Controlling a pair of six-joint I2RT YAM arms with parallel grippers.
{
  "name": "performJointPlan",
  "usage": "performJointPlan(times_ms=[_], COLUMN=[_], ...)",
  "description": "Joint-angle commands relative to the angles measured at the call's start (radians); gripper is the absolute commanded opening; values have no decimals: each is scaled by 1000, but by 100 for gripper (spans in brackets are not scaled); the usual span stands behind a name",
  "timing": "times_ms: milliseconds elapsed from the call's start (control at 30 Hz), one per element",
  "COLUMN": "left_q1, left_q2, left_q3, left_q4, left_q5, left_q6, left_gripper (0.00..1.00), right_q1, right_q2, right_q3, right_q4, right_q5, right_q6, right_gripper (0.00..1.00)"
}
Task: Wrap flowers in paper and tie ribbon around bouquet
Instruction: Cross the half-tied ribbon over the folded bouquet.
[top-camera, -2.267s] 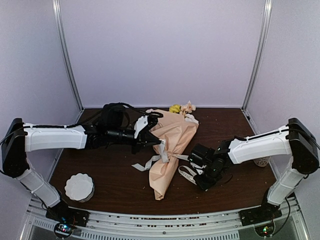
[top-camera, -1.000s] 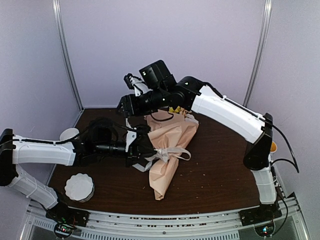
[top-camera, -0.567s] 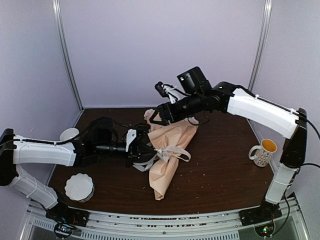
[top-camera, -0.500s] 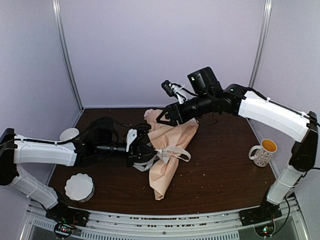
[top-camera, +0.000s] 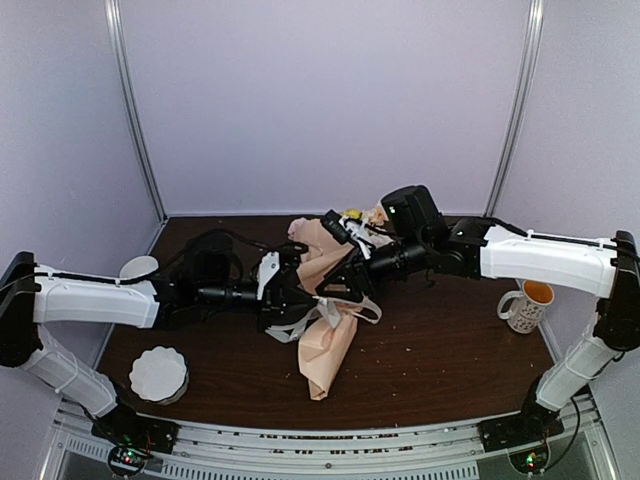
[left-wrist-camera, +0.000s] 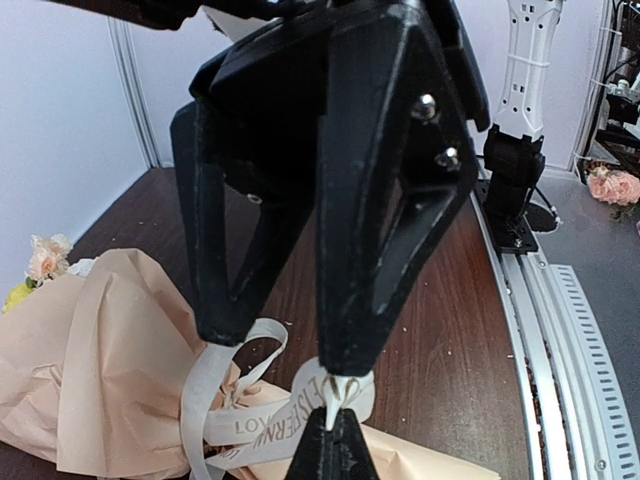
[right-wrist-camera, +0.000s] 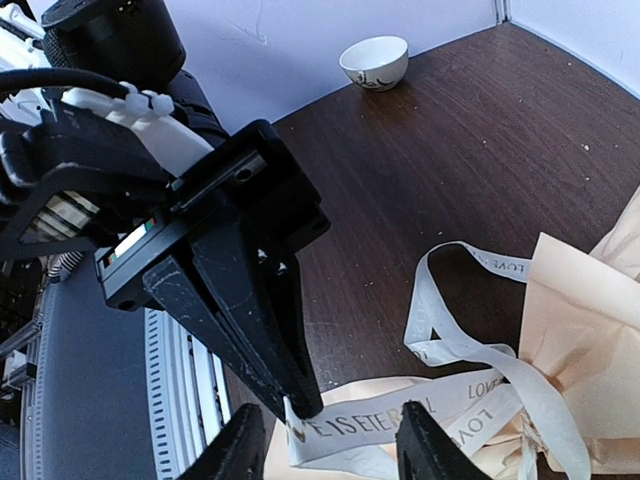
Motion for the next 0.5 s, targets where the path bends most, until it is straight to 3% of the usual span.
performJointPlan(times_ms=[0, 100, 300, 467], left_q1=[8, 10, 16, 17], left_q2=[11, 13, 17, 17], left_q3=[35, 43, 46, 47], left_q4=[11, 9, 4, -10], left_q5=[12, 17, 20, 21], left_q6=[-9, -8, -5, -5], left_gripper=[0, 0, 0, 0], right_q1=[7, 8, 7, 6], right_q2=[18, 18, 18, 21], right_q3=[-27, -49, -68, -67], right_q4=[80, 88, 88, 77], right_q5=[-40, -46, -43, -67], right_q6=[-5, -2, 1, 6], right_gripper=[42, 32, 29, 7])
